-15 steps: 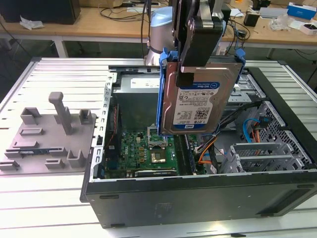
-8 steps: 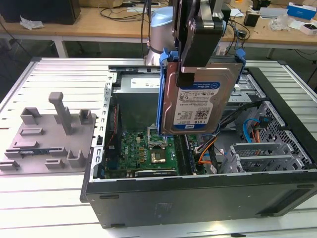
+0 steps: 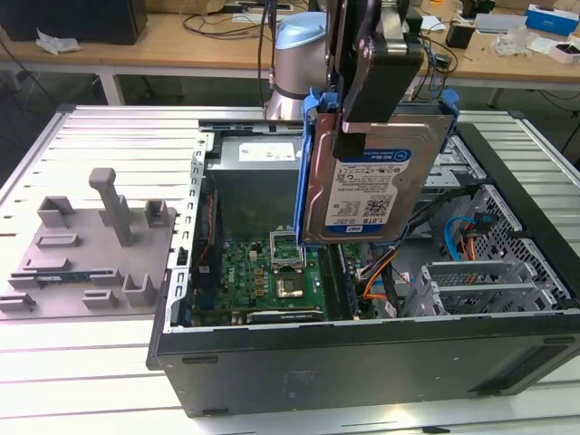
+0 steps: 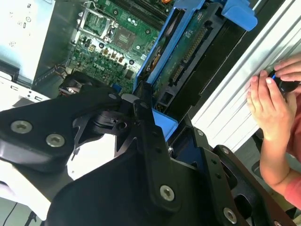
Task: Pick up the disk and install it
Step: 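Insert the disk into the insertion slot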
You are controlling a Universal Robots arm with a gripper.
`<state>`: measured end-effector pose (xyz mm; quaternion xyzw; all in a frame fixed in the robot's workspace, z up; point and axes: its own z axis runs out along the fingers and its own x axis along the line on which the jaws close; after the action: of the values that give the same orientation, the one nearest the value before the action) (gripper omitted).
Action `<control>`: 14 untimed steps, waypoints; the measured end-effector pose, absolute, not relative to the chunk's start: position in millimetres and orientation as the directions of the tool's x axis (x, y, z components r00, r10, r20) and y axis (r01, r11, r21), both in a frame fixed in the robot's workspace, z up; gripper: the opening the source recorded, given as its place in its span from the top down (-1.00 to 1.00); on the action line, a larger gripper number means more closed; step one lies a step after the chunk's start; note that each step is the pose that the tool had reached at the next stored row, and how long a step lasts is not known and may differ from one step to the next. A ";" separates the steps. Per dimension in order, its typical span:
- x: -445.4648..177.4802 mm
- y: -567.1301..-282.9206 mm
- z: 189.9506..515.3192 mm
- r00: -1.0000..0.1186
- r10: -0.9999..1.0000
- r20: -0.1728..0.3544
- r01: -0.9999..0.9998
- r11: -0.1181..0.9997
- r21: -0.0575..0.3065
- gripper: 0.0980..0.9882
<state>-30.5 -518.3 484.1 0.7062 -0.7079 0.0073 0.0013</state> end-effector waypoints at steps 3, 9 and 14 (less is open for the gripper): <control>-22.1 -521.3 484.2 -0.002 -1.000 0.012 -1.000 0.002 -0.008 0.40; 3.4 -530.1 484.1 -0.002 -1.000 0.012 -1.000 0.002 -0.008 0.40; 25.1 -535.4 484.2 -0.002 -1.000 0.012 -1.000 0.002 -0.008 0.40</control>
<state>25.1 -535.4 484.2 0.7063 -0.7079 0.0071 0.0012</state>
